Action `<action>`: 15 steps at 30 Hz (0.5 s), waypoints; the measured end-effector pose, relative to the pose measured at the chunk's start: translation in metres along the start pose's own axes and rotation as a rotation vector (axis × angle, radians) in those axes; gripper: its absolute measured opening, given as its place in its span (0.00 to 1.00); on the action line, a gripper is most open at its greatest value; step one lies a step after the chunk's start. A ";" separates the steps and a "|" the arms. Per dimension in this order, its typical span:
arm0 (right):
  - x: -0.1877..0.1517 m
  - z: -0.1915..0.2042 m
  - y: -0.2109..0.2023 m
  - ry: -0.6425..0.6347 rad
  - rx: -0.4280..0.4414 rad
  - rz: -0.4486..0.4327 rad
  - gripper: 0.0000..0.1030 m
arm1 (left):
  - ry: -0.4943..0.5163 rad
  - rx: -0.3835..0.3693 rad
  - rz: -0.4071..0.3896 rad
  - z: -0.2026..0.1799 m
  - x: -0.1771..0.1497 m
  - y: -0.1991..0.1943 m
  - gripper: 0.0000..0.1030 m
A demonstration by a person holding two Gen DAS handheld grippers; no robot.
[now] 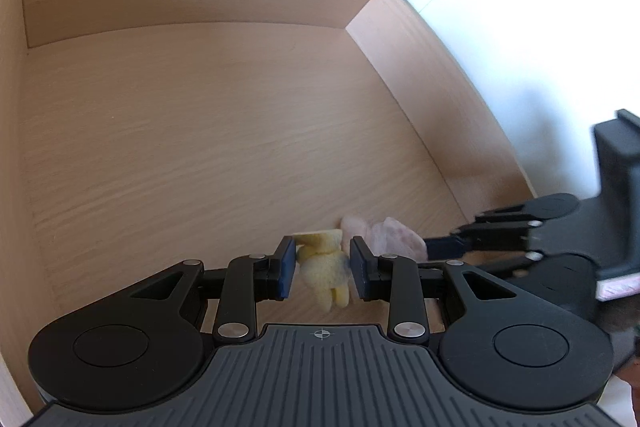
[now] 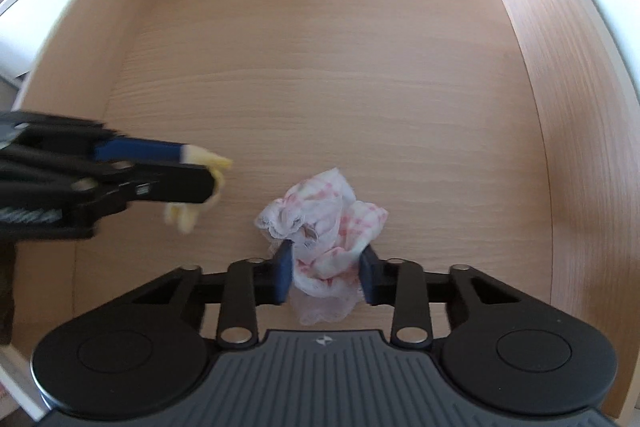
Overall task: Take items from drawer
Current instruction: 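Lift the yellow plush with the left tool while the right tool grasps the pink cloth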
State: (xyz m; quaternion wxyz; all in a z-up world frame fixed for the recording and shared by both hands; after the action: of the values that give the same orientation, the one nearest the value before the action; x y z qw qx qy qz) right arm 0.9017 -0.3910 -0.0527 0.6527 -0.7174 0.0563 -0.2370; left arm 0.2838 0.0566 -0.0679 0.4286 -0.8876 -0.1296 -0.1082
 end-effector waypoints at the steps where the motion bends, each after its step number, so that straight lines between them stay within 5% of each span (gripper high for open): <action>1: -0.001 0.004 -0.005 -0.009 0.010 -0.017 0.21 | 0.001 0.006 0.006 0.000 -0.001 0.000 0.32; 15: -0.020 0.001 -0.082 -0.030 0.067 -0.272 0.20 | 0.124 0.111 0.227 -0.024 -0.036 -0.001 0.32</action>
State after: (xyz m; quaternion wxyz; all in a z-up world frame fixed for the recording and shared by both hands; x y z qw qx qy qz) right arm 0.8655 -0.3708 0.0210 0.6389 -0.6996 -0.0592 -0.3145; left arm 0.2476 0.0331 -0.0630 0.4939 -0.8630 -0.0075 -0.1064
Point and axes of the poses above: each gripper's, at about its wrist camera, not at the fingertips, and y roughly the way its jaws point, z to its left, x to its top, the point moved 8 cm from there along y, roughly the way its jaws point, and after that the axes turned 13 degrees about -y, right-handed, at the moved point
